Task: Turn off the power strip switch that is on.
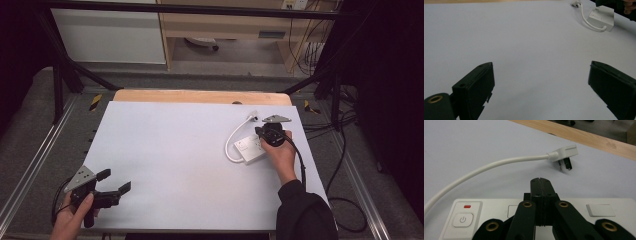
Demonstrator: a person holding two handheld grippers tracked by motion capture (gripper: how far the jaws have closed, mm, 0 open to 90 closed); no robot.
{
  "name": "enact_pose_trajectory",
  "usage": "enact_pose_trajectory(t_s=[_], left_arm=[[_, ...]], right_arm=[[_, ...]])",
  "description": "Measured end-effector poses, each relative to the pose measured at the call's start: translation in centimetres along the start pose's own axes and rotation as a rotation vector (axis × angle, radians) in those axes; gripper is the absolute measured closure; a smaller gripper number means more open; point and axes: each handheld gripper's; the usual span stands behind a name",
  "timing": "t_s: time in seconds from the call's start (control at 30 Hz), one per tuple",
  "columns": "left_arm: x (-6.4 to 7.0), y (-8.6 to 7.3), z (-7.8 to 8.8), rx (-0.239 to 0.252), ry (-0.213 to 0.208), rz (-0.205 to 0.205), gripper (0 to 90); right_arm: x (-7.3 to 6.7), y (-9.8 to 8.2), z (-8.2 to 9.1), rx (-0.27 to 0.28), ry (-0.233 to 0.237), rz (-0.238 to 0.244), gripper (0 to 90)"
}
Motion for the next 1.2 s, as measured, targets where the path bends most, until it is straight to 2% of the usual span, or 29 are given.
enact_pose_trajectory(t_s=[0.5,1.2], left_arm=[[0.0,0.0,0.0,-0.001,0.001,0.000,6.7],[0.0,0.0,0.0,-0.002,0.003,-0.001,6.7]], right_arm=[[-0.4,-0.9,-0.2,-0.001,0.006,-0.007,90.0],[-0.4,-1.2,0.0,0.005,0.009,-0.020,90.0]])
Point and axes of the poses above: each handheld gripper's, and its own axes: z roughly backward along the jaws, y roughly out of its top, x roughly to its right, and after that the axes turned 6 degrees about z, right-handed
